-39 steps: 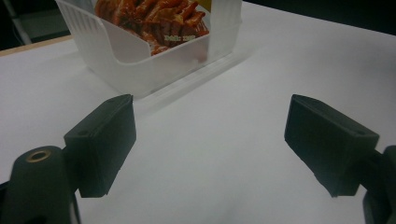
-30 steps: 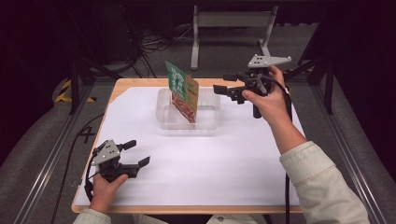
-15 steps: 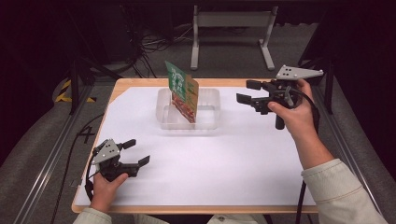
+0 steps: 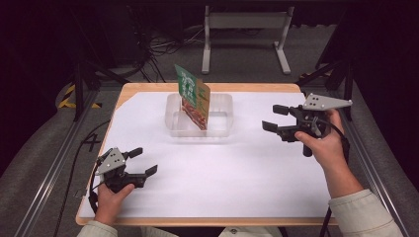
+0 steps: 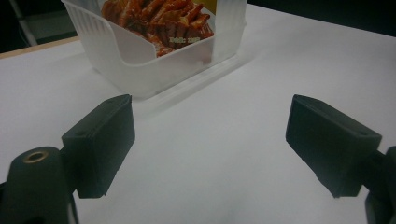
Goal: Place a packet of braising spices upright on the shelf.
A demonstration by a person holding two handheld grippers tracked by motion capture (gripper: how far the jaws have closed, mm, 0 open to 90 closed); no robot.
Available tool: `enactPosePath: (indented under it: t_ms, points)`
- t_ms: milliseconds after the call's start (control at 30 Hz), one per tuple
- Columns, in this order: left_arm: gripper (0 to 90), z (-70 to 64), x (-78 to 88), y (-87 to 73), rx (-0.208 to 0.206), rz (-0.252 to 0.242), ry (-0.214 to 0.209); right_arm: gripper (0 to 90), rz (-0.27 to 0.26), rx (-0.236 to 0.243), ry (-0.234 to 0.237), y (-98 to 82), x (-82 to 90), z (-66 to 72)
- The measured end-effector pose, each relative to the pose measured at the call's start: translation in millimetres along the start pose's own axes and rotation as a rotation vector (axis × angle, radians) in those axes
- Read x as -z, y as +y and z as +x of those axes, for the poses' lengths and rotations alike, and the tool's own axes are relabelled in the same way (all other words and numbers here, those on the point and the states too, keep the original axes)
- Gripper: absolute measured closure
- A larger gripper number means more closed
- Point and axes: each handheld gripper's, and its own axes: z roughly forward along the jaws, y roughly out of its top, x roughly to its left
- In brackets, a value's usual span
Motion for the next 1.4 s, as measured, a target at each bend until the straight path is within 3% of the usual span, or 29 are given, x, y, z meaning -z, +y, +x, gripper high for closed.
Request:
enactPosePath:
  t_ms: [200,233,600,1000,1400]
  points:
    - [16.0,-1.0,3.2,-1.2,0.006,-0.003,0.01,24.4,0.009,0.021,0.008,-25.0,2.7,4.2]
    - [15.8,-1.1,4.9,-1.5,0.007,-0.003,0.013,24.0,0.009,0.029,0.003,-36.2,4.2,4.9]
    - [14.9,-0.7,6.5,-1.3,-0.002,-0.013,0.01,22.9,0.002,0.05,-0.002,-77.3,1.1,6.1]
    - [14.6,-0.7,6.5,-1.0,-0.005,-0.017,0.004,22.4,0.01,0.05,-0.035,-108.4,-1.0,7.0]
    - [13.9,-0.6,4.8,-0.8,0.007,-0.019,-0.035,21.4,0.046,0.038,-0.042,-135.6,-4.8,9.2]
